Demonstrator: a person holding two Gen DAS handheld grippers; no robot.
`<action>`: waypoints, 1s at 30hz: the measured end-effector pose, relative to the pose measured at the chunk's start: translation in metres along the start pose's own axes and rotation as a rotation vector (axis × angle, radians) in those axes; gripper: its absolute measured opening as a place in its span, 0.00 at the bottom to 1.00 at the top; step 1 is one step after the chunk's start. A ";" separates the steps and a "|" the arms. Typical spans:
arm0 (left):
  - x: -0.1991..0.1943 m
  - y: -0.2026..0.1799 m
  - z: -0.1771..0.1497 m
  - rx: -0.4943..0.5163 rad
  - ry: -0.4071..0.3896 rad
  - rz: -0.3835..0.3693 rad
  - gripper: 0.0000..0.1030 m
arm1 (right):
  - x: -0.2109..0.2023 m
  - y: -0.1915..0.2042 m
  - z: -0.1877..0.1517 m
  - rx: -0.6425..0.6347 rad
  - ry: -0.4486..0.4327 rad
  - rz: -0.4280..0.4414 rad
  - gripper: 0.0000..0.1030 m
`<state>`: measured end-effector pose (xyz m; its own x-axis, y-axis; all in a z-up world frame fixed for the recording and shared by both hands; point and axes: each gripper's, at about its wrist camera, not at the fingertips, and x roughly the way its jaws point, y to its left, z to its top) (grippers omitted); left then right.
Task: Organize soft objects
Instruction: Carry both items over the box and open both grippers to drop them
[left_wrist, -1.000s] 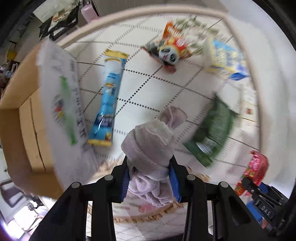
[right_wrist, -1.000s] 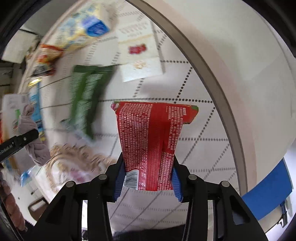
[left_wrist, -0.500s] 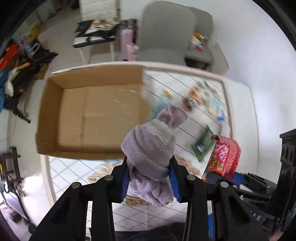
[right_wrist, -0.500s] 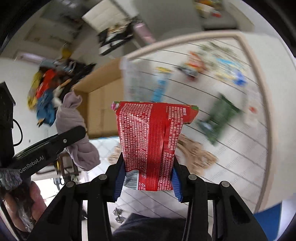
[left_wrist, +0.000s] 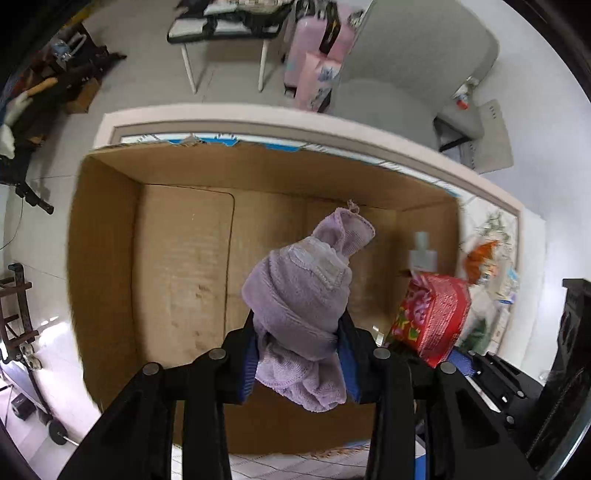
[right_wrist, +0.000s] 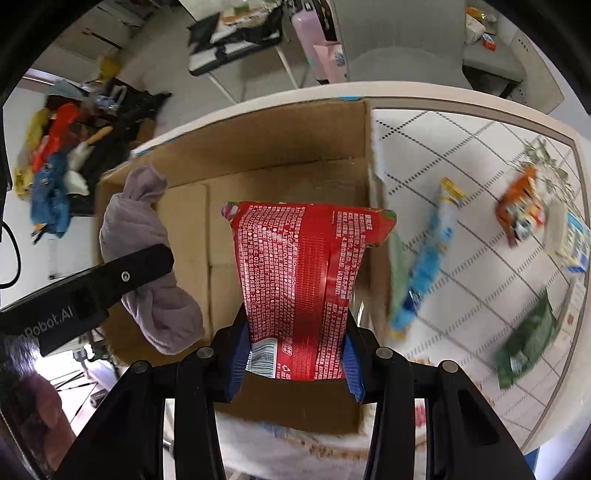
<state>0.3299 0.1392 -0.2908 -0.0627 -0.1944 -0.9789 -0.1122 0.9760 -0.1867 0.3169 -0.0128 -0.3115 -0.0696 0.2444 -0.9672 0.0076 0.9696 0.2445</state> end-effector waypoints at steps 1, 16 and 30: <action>0.010 0.004 0.006 0.004 0.022 -0.010 0.34 | 0.009 0.003 0.006 0.007 0.009 -0.011 0.45; 0.062 0.017 0.044 -0.010 0.138 -0.060 0.37 | 0.048 0.029 0.043 0.000 0.048 -0.113 0.53; 0.005 0.034 0.011 0.051 0.009 0.042 0.87 | -0.003 0.029 0.019 -0.061 0.015 -0.170 0.91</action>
<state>0.3371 0.1728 -0.3030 -0.0754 -0.1535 -0.9853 -0.0586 0.9871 -0.1492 0.3358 0.0146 -0.3031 -0.0795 0.0764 -0.9939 -0.0660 0.9945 0.0817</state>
